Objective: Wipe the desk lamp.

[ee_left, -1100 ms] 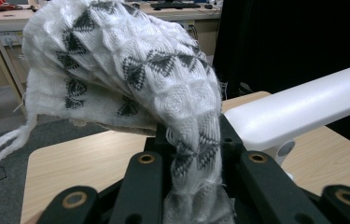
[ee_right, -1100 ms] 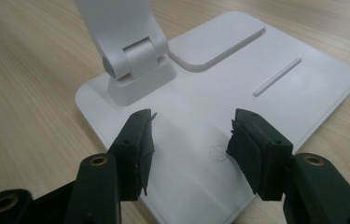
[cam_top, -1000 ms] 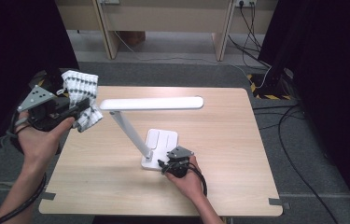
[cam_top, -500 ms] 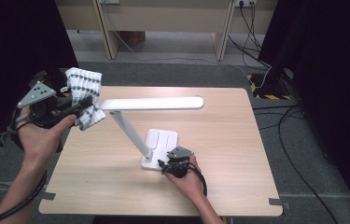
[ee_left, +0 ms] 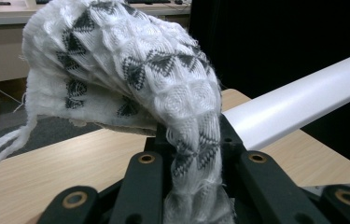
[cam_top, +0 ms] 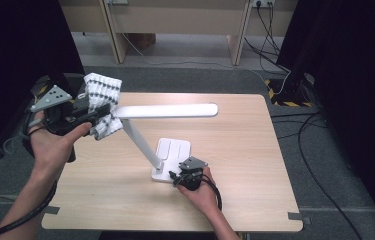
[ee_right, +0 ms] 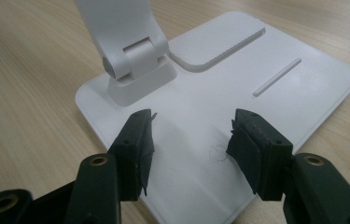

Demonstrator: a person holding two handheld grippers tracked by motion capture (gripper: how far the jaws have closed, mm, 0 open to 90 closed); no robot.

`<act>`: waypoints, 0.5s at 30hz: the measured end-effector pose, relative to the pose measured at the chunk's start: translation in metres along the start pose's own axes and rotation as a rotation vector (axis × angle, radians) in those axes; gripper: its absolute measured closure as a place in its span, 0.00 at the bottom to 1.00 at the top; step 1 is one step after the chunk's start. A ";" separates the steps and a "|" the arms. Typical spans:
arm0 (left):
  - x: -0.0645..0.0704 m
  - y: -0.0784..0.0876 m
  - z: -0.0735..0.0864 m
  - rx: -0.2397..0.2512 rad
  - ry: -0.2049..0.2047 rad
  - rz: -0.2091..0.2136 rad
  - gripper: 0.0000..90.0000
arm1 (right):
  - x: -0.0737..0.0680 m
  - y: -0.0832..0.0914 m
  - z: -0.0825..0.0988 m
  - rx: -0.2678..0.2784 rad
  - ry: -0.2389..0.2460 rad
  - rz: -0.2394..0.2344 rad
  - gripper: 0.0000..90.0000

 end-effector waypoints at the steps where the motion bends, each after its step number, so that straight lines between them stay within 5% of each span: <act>1: 0.001 -0.001 0.000 -0.001 -0.001 0.003 0.85 | 0.000 0.000 0.000 0.000 0.000 0.000 0.54; 15: 0.009 -0.009 -0.002 -0.020 -0.004 0.039 0.85 | 0.000 0.000 0.000 0.000 0.000 0.000 0.54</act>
Point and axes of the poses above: each handheld gripper's, and its own axes: y roughly backward along the jaws, z roughly out of its underside, x roughly to its right, the point moved 6 cm from there along -y, roughly forward along the jaws, and after that the axes turned 9 degrees about z, right-handed, at the moved point
